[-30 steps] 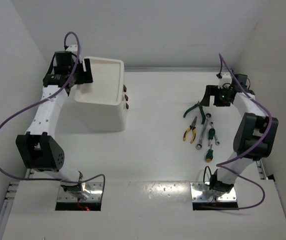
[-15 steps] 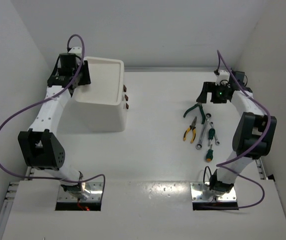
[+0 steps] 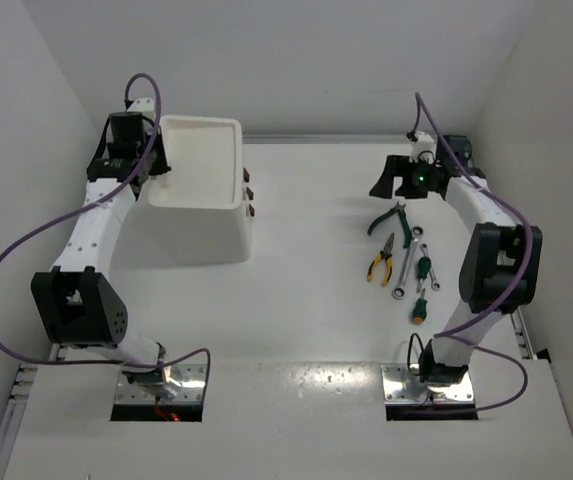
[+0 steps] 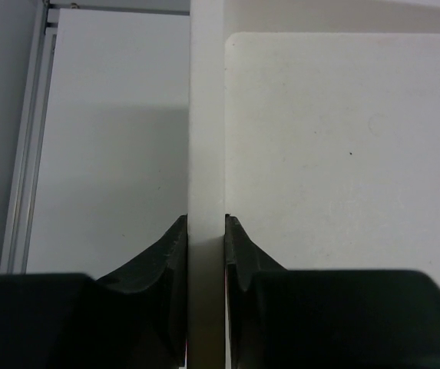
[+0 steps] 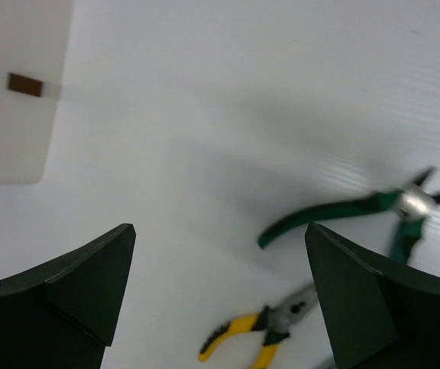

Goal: Sort the tools into containers

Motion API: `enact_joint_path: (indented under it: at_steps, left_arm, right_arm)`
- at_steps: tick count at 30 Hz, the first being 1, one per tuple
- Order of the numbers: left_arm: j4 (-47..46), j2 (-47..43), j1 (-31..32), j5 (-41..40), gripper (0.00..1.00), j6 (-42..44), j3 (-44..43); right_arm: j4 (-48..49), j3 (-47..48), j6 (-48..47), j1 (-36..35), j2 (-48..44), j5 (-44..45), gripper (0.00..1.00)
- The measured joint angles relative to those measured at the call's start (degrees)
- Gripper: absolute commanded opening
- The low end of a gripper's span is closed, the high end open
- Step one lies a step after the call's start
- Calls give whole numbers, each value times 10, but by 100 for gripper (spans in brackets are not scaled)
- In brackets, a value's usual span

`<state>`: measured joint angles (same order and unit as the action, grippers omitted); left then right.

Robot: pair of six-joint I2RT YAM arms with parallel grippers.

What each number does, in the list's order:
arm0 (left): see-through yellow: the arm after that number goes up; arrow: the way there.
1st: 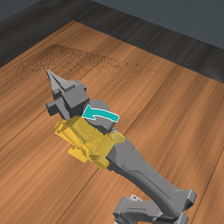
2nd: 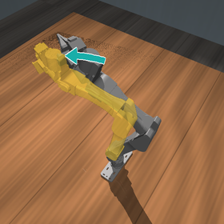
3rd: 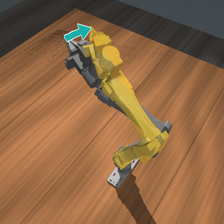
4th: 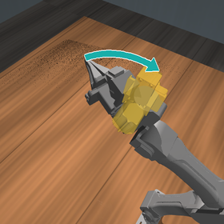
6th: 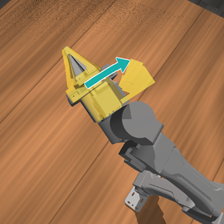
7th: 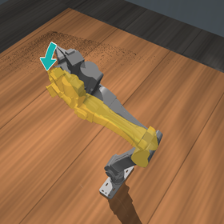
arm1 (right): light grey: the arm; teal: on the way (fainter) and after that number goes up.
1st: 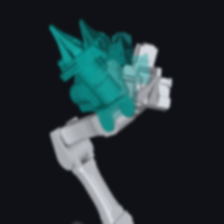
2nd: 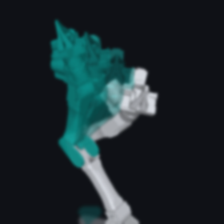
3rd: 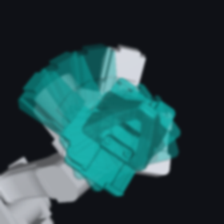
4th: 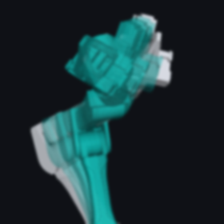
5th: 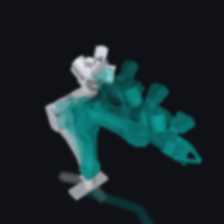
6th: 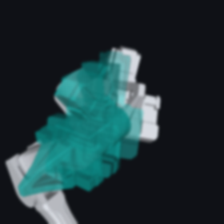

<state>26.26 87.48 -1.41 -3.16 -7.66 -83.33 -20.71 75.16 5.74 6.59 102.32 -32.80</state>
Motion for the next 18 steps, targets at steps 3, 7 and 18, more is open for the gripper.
enact_joint_path:
  at_steps: [3, 7, 18]
  left_arm:
    - [-2, -5, -3, -2, 3, -3, 7]
    - [-3, -6, -3, -3, 0, -3, 8]
    - [-2, -3, -12, 40, 0, 12, 6]
  right_arm:
    - [20, 2, 27, -44, 2, -24, 88]
    - [50, 39, 49, -114, 35, -85, 76]
    - [236, 127, 92, -184, 173, -263, 44]
